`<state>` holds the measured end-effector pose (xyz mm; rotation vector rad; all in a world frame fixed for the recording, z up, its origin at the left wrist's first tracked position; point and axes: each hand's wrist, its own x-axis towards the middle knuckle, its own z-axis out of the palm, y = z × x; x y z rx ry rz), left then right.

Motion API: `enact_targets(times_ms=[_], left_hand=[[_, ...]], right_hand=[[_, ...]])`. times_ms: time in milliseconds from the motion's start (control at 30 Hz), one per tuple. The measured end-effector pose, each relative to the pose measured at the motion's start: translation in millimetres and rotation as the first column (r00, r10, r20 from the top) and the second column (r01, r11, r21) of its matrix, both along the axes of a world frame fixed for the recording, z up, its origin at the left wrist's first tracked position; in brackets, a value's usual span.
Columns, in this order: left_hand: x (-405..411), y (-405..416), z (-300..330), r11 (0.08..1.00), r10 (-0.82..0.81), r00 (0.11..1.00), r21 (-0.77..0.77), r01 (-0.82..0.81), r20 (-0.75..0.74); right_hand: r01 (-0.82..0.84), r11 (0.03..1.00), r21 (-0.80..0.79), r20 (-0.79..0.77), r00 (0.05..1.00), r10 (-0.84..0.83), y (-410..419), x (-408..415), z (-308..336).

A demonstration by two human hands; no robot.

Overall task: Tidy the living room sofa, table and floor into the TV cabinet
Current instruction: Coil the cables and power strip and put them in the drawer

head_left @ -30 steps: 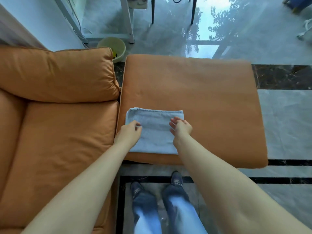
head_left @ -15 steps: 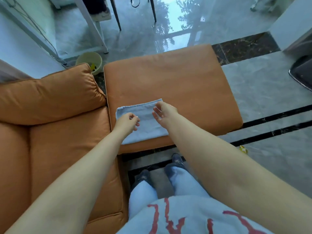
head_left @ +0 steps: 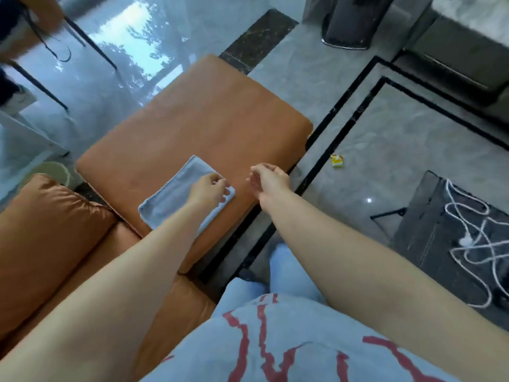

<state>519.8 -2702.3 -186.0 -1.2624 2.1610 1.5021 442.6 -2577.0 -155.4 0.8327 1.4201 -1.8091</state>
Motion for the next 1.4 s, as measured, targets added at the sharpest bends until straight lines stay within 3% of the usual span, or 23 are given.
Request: enact_targets(times_ms=[167,433,700,800,1000,1100,1267,1400], left_hand=[[-41,79,13,0.967,-0.252,0.967,-0.036,0.25,-0.043],[-84,249,25,0.789,-0.614,0.788,-0.013,0.615,-0.048],[-84,439,14,0.603,-0.798,0.603,-0.011,0.798,-0.015],[-77,495,4,0.58,-0.814,0.58,0.016,0.814,0.032],[-75,575,-8,0.519,-0.852,0.521,-0.049,0.854,0.046],[-82,596,-11,0.46,-0.883,0.464,-0.063,0.886,0.075],[-112,617,-27,0.386,-0.913,0.387,-0.029,0.922,0.127],[-140,633,-48,0.366,-0.923,0.364,-0.003,0.931,0.125]], right_hand=[[0.236,0.952,0.193,-0.042,0.972,-0.233,96,-6,0],[0.55,0.81,0.201,-0.079,0.834,-0.547,267,5,3],[0.659,0.721,0.212,-0.029,0.742,-0.669,466,43,-12],[0.684,0.699,0.211,-0.016,0.717,-0.697,538,61,-16],[0.832,0.462,0.308,-0.131,0.518,-0.845,626,65,-23],[0.806,0.511,0.299,-0.107,0.561,-0.821,647,56,-22],[0.678,0.703,0.217,-0.137,0.734,-0.665,674,41,-20],[0.611,0.757,0.231,-0.14,0.791,-0.595,692,25,-33]])
